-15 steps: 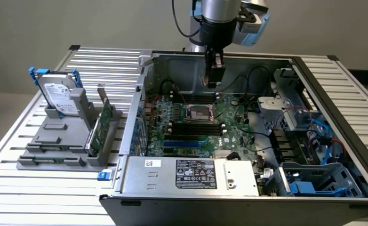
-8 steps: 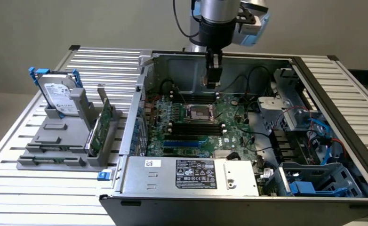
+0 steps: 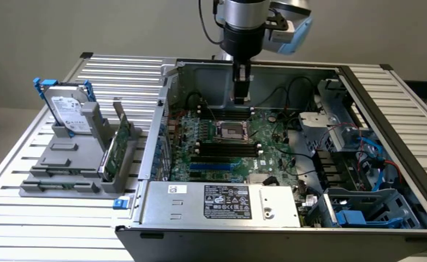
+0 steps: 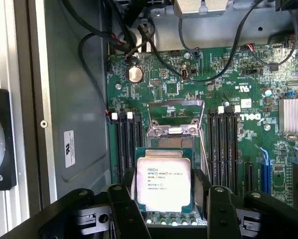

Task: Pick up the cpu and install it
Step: 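Place the cpu into insertion slot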

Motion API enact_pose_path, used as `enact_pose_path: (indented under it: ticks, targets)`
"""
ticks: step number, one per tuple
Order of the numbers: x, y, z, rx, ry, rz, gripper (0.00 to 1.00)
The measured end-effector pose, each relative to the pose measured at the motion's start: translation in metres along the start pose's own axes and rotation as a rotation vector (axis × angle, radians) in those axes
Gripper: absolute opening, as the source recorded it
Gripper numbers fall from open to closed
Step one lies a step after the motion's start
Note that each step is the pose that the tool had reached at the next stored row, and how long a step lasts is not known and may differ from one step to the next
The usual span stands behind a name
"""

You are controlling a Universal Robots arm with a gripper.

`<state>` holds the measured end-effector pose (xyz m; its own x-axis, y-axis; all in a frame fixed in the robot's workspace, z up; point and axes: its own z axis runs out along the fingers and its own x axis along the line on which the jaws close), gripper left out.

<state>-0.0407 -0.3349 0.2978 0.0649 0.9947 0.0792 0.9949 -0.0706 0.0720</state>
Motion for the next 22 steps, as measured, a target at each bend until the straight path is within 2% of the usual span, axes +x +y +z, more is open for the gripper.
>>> enact_pose_path:
  ticks: [3, 4, 17, 22]
  targets:
    - [-0.001, -0.0096, 0.0028, -0.0181, 0.0011, -0.001, 0.55]
    - [-0.001, -0.0117, 0.0044, -0.022, 0.0015, -0.001, 0.55]
    - [-0.003, -0.0138, 0.0279, -0.0229, 0.0015, -0.002, 0.55]
    - [-0.004, -0.0145, 0.0368, -0.023, -0.0001, -0.002, 0.55]
